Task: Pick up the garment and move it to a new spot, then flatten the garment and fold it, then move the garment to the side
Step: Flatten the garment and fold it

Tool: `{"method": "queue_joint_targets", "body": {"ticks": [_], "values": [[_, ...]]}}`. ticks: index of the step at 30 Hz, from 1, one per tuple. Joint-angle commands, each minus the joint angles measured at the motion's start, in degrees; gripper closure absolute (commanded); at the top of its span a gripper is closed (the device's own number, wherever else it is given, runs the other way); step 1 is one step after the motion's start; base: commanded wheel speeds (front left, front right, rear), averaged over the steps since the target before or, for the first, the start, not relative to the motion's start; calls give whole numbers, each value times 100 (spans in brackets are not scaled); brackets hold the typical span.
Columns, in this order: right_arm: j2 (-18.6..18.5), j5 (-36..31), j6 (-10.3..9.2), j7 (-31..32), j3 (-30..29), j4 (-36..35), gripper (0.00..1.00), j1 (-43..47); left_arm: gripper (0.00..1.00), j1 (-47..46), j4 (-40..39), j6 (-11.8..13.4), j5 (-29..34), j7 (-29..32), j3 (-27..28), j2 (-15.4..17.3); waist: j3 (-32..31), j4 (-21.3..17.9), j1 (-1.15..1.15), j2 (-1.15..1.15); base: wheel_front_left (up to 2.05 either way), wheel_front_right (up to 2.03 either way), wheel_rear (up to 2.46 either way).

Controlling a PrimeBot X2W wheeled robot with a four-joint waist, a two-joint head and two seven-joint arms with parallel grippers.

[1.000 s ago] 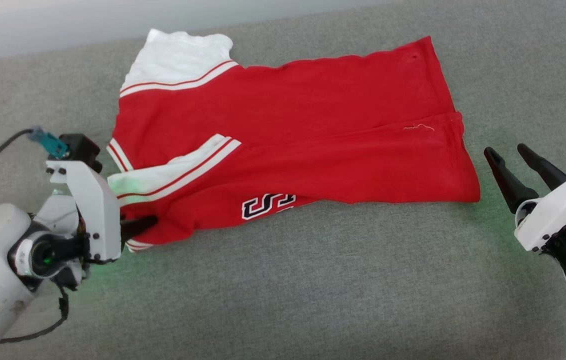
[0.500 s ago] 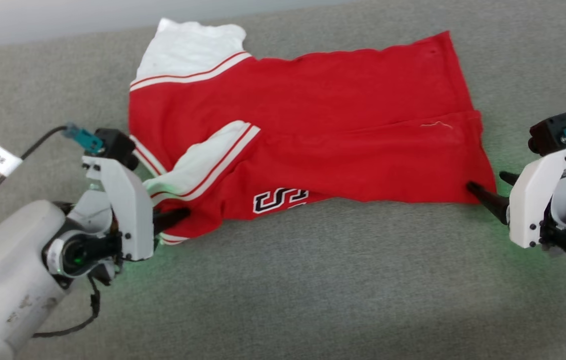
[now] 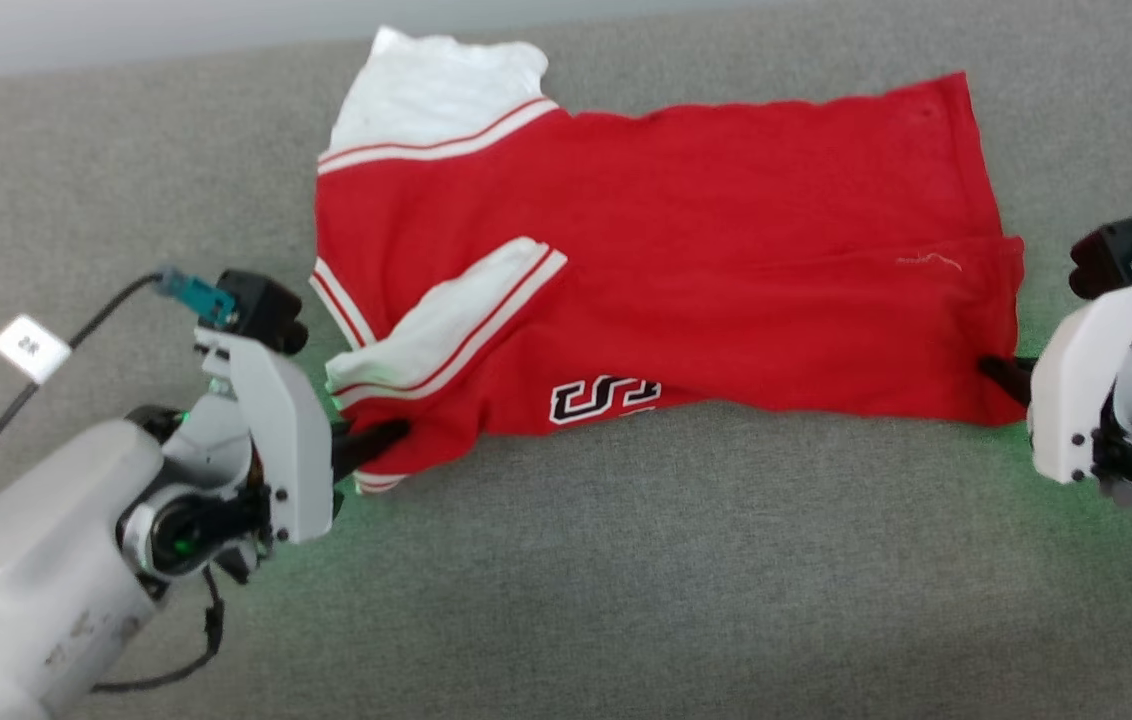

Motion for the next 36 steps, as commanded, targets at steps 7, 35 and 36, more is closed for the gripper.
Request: {"method": "queue_joint_targets", "body": {"ticks": [7,35,36], "values": [[-454,189,-6,-104,-20,-202,100,594,100,424,-357,-2,180,-250,-104,272,-534,200,0,0,0,0,0],[-363,-753,-6,-976,-1991,-2363,0,2447,0,1517,-2262,1058,247,-1651,342,1245,-674,229,0,0,0,0,0],[-253,-871,-6,-1183,-2032,-2381,0,2394,0,1483,-2214,1094,377,-1793,374,1251,-653,197,0,0,0,0,0]]}}
